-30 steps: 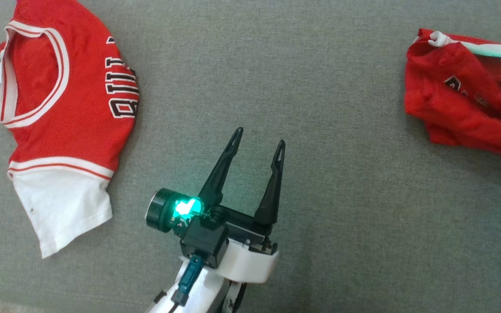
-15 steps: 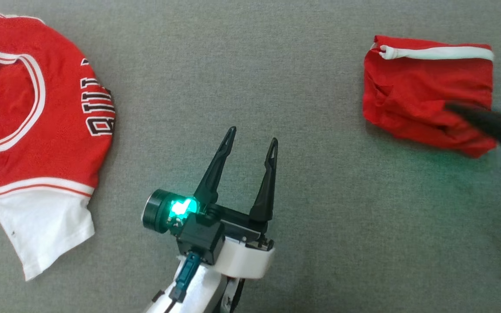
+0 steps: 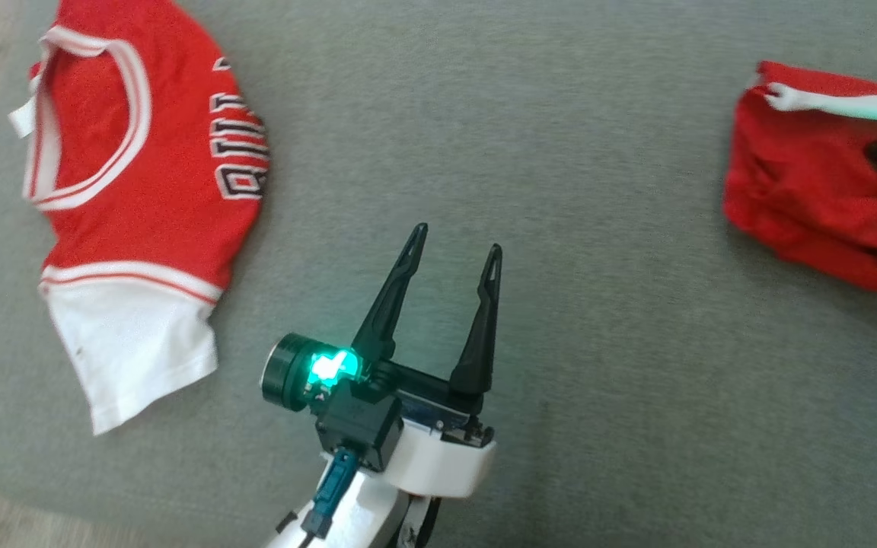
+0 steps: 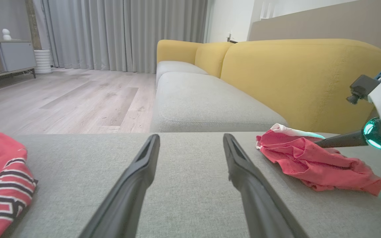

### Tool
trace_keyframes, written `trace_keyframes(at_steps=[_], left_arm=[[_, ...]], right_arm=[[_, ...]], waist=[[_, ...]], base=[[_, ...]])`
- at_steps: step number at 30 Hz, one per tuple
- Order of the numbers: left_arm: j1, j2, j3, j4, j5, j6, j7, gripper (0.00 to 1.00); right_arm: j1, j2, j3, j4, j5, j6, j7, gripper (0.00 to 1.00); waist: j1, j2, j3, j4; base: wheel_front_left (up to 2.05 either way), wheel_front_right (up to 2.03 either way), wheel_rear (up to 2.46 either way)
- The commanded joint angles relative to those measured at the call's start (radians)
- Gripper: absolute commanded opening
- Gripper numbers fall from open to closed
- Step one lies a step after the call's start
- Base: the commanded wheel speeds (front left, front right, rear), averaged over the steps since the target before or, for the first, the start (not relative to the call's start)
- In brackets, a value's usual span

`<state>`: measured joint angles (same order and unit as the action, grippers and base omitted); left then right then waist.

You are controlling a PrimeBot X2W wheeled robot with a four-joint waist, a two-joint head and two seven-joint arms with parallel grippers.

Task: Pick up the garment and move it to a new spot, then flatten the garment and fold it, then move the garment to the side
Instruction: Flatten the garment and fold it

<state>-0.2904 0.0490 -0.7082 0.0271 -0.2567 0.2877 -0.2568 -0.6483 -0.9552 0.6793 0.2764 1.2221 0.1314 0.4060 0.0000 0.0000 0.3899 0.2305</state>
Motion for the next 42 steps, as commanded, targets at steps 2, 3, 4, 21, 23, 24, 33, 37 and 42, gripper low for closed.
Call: trace_keyframes(at_steps=[2,3,4,21,23,24,33,37,42], left_arm=[[-0.021,0.001,0.015,-0.039,-0.011,0.009,-0.005,1.0],[-0.022,0.001,0.013,-0.041,-0.013,0.012,-0.005,1.0],[-0.022,0.001,0.011,-0.042,-0.015,0.015,-0.005,1.0],[-0.013,0.001,0.032,-0.019,0.003,0.019,-0.005,1.0],[-0.004,0.001,0.038,-0.014,0.005,0.015,-0.005,1.0],[0.001,0.001,0.041,-0.012,0.006,0.012,-0.005,1.0],[0.049,0.001,0.083,0.002,0.011,-0.012,-0.005,1.0],[0.066,0.001,0.105,0.009,0.014,-0.02,-0.005,1.0],[0.102,0.001,0.147,0.004,0.016,-0.024,-0.005,1.0]], right_arm=[[-0.017,-0.025,0.007,0.016,0.006,-0.001,0.009,0.0],[-0.028,-0.024,0.011,0.032,0.003,-0.001,0.008,0.0],[-0.042,-0.022,0.012,0.049,-0.002,-0.001,0.0,0.0],[-0.107,0.095,0.163,0.062,-0.135,-0.001,-0.411,0.0],[-0.076,0.095,0.206,0.035,-0.143,-0.001,-0.431,0.0],[-0.06,0.097,0.227,0.022,-0.146,-0.001,-0.44,0.0],[0.047,0.199,0.382,0.048,-0.167,-0.001,-0.491,0.0],[0.072,0.272,0.429,0.098,-0.16,-0.001,-0.53,0.0],[0.097,0.321,0.436,0.135,-0.162,-0.001,-0.62,0.0]], waist=[[0.0,0.0,0.024,0.042],[0.0,0.0,0.028,0.049],[0.0,0.0,0.032,0.056],[0.0,0.0,-0.036,-0.017],[0.0,0.0,-0.052,-0.026],[0.0,0.0,-0.06,-0.03],[0.0,0.0,-0.113,-0.06],[0.0,0.0,-0.143,-0.074],[0.0,0.0,-0.195,-0.102]], base=[[0.0,0.0,0.0],[0.0,0.0,0.0],[0.0,0.0,0.0],[0.0,0.0,0.0],[0.0,0.0,0.0],[0.0,0.0,0.0],[0.0,0.0,0.0],[0.0,0.0,0.0],[0.0,0.0,0.0]])
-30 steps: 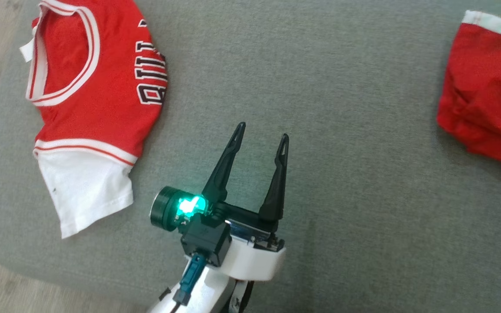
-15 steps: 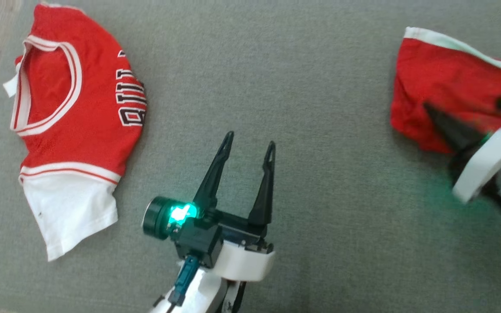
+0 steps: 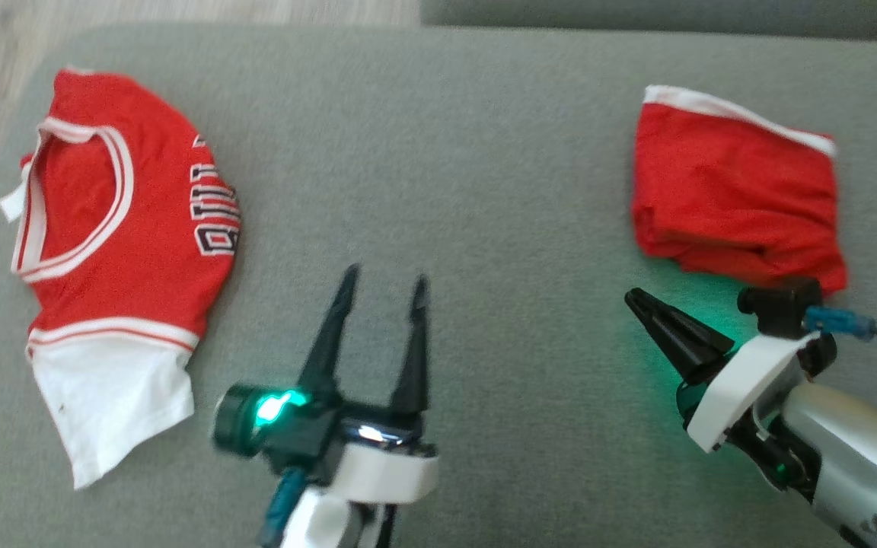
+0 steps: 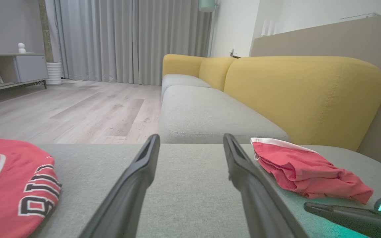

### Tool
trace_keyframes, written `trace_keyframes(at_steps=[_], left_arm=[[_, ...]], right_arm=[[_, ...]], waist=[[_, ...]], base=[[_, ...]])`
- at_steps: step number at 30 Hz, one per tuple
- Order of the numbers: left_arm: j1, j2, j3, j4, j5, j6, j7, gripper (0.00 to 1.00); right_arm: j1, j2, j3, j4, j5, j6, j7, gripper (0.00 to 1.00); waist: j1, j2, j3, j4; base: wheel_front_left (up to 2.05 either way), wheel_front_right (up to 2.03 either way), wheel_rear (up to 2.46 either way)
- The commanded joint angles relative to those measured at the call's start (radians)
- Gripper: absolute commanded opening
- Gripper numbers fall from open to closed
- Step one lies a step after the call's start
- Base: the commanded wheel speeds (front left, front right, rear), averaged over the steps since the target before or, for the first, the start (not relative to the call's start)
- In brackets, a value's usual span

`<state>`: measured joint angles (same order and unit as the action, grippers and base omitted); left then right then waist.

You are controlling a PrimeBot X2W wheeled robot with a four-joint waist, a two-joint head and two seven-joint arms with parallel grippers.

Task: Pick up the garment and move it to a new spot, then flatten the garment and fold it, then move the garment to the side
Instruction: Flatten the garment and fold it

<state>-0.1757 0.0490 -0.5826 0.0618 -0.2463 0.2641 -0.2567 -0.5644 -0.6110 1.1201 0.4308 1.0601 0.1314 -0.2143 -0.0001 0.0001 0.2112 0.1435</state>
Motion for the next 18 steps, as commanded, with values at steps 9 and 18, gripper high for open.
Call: trace_keyframes(at_steps=[9,18], left_arm=[[0.195,0.004,0.21,-0.071,0.048,-0.023,-0.005,1.0],[0.329,0.002,0.325,-0.127,0.11,-0.05,-0.005,1.0]], right_arm=[[0.223,0.103,-0.425,-0.049,-0.314,-0.001,-0.047,1.0],[0.543,0.275,-0.835,-0.182,-0.698,-0.001,-0.047,1.0]], waist=[[0.0001,-0.0001,-0.17,-0.118],[0.0001,-0.0001,-0.255,-0.154]], base=[[0.0,0.0,0.0],[0.0,0.0,0.0]])
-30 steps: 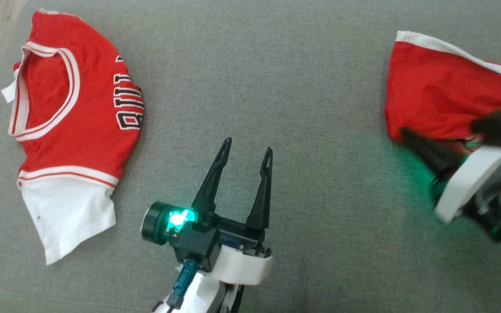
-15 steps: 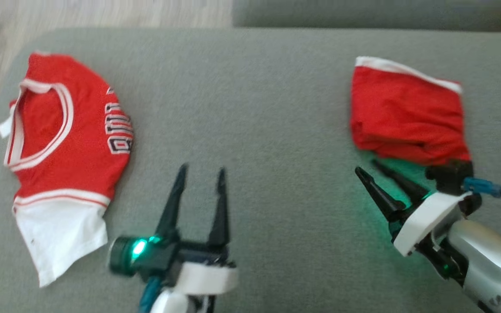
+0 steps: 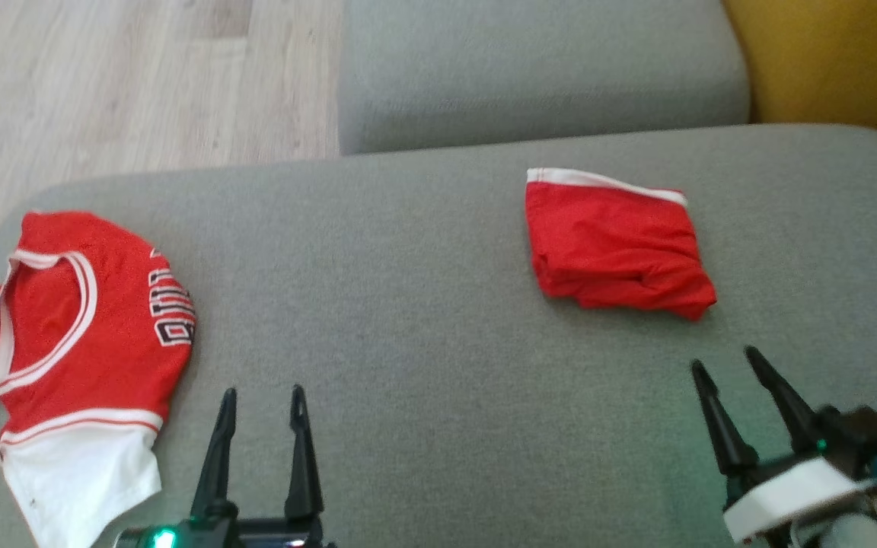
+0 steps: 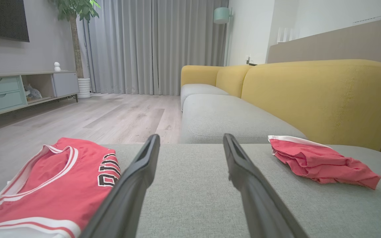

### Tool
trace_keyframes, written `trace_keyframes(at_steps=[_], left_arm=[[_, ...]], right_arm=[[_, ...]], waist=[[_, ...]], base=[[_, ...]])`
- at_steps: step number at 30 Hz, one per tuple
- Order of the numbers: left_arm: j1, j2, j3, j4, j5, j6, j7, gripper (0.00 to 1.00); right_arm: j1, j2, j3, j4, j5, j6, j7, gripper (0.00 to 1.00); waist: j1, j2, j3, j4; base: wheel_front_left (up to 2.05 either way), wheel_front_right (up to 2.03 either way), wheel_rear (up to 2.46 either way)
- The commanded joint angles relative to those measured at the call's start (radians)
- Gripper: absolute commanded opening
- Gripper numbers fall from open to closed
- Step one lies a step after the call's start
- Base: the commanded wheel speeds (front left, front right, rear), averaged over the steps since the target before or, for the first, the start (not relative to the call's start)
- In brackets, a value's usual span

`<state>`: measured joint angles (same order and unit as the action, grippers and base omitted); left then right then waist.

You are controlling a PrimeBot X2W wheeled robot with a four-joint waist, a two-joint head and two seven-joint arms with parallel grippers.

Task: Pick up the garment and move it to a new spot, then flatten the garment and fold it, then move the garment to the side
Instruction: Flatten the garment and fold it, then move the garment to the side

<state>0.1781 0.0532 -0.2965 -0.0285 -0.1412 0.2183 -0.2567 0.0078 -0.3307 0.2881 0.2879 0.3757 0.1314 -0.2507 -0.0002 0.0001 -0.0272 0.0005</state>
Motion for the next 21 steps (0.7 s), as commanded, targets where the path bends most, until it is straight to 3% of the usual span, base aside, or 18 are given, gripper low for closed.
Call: trace_keyframes(at_steps=[1,11,21], left_arm=[[-0.015,-0.002,0.046,-0.034,0.006,-0.008,-0.005,1.0],[0.032,-0.003,0.074,0.0,0.006,-0.028,-0.005,1.0],[0.044,-0.003,0.08,0.019,-0.002,-0.034,-0.005,1.0]], right_arm=[[-0.005,0.015,-0.029,-0.048,-0.039,-0.001,-0.011,1.0],[0.09,0.106,-0.119,-0.081,-0.151,-0.001,-0.011,1.0],[0.094,0.124,-0.133,-0.108,-0.161,-0.001,-0.011,1.0]], waist=[[0.0002,-0.0001,-0.021,-0.012],[0.0002,-0.0001,-0.035,-0.013],[0.0002,-0.0001,-0.034,-0.006]], base=[[0.0,0.0,0.0],[0.0,0.0,0.0],[0.0,0.0,0.0]])
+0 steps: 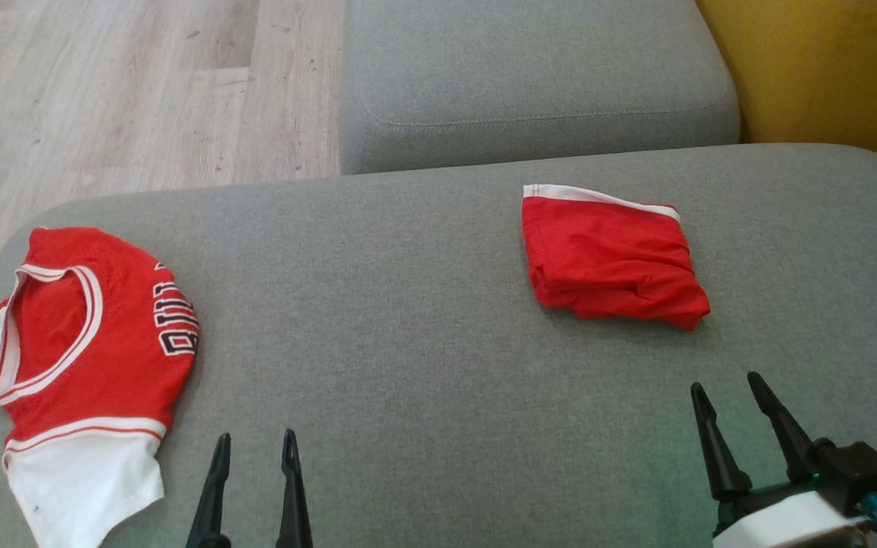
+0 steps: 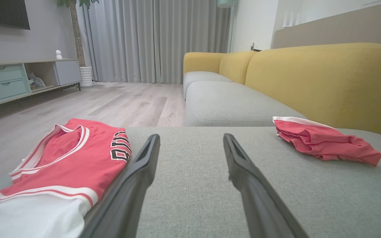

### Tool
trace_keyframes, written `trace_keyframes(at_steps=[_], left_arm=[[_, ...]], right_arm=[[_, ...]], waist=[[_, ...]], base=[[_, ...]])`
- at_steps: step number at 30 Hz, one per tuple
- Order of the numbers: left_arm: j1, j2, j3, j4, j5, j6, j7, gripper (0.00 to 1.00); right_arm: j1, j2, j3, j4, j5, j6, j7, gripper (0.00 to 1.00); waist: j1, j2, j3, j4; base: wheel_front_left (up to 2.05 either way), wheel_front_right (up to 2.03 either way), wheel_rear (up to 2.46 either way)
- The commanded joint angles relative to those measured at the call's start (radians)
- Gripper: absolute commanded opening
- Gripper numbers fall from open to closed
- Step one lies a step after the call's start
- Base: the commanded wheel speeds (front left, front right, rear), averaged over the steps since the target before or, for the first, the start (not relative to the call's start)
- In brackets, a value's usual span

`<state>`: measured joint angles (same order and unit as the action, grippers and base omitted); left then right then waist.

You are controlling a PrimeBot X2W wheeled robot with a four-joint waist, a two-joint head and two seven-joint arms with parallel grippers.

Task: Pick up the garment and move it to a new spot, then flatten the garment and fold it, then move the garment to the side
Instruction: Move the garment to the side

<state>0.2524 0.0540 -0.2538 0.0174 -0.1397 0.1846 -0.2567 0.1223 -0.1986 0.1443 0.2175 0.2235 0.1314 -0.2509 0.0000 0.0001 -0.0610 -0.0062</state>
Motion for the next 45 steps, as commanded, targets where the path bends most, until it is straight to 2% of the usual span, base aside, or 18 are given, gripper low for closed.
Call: trace_keyframes(at_steps=[1,18,27,32,38,45], left_arm=[[-0.029,-0.004,0.038,-0.025,-0.004,-0.001,-0.005,1.0],[-0.024,-0.004,0.035,-0.015,-0.001,0.0,-0.005,1.0],[-0.049,-0.004,0.013,-0.031,0.01,0.012,-0.005,1.0],[-0.096,-0.004,-0.023,-0.049,0.026,0.025,-0.005,1.0],[-0.175,-0.004,-0.074,-0.054,0.038,0.051,-0.005,1.0],[-0.246,-0.004,-0.128,-0.039,0.026,0.082,-0.005,1.0]], right_arm=[[-0.019,-0.006,0.009,-0.04,-0.009,-0.001,-0.011,1.0],[-0.014,-0.007,0.006,-0.039,-0.015,-0.001,-0.011,1.0],[-0.087,-0.043,0.012,0.021,0.013,-0.001,-0.011,1.0],[-0.238,-0.107,0.033,0.124,0.125,-0.001,0.002,1.0],[-0.463,-0.205,0.049,0.241,0.304,-0.001,0.167,1.0],[-0.623,-0.283,0.137,0.351,0.532,-0.001,0.348,1.0]], waist=[[0.0,-0.0001,0.0,0.0],[0.0,-0.0001,0.008,-0.006],[0.0,-0.0001,0.066,-0.011],[0.0,-0.0001,0.153,-0.005],[0.0,-0.0001,0.265,0.012],[0.0,-0.0001,0.344,0.033]], base=[[0.0,0.0,0.0],[0.0,0.0,0.0],[0.0,0.0,0.0],[0.0,0.0,0.0],[0.0,0.0,0.0],[0.0,0.0,0.0]])
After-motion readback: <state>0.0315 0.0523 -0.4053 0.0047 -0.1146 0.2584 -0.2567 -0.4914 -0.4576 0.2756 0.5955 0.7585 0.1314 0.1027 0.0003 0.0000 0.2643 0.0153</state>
